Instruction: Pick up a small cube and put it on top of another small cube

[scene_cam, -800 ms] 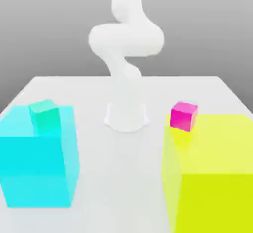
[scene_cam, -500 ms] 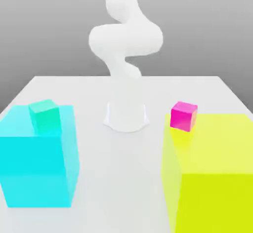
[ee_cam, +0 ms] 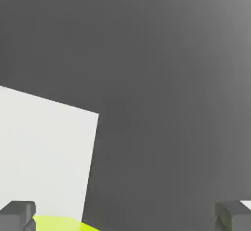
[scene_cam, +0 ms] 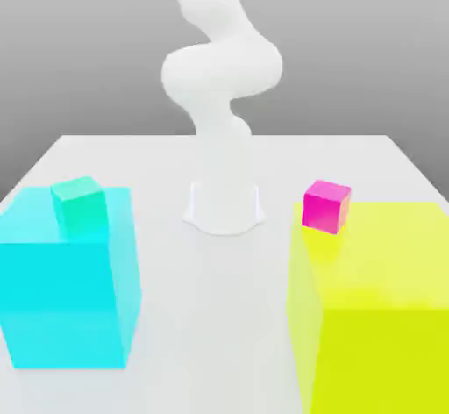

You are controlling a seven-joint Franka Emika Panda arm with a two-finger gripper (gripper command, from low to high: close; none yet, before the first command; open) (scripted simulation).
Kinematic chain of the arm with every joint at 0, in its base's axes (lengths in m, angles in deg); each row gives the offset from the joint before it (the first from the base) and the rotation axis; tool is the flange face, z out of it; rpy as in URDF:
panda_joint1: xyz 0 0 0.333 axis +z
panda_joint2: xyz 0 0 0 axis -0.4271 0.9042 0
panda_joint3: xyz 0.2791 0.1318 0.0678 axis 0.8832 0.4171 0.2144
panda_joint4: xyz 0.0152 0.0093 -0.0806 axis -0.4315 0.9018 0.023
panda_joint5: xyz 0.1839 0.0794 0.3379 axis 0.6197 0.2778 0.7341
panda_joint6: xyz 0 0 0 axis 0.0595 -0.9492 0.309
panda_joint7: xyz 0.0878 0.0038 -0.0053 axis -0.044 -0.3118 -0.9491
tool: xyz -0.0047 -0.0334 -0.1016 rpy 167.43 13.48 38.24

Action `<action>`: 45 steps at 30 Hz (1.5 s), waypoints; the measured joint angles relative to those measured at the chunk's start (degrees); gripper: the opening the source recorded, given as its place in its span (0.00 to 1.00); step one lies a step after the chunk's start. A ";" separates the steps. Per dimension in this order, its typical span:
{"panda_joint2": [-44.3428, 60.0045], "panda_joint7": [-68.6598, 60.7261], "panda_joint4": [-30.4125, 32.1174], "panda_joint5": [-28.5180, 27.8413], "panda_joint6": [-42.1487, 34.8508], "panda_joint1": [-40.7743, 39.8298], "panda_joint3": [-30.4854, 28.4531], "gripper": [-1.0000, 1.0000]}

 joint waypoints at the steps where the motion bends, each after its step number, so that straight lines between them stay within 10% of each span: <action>1: 1.00 -2.42 0.43 -0.20 0.84 1.51 0.38 0.50; 17: 18.30 -44.86 20.99 8.28 11.31 7.31 -8.62 0.50; 25: 33.33 -43.69 21.85 5.14 22.31 9.22 -11.54 0.50; 26: 35.27 -43.58 21.52 4.97 23.90 9.78 -12.16 0.00; 45: 23.98 -37.99 18.58 5.54 13.92 10.72 -10.47 0.00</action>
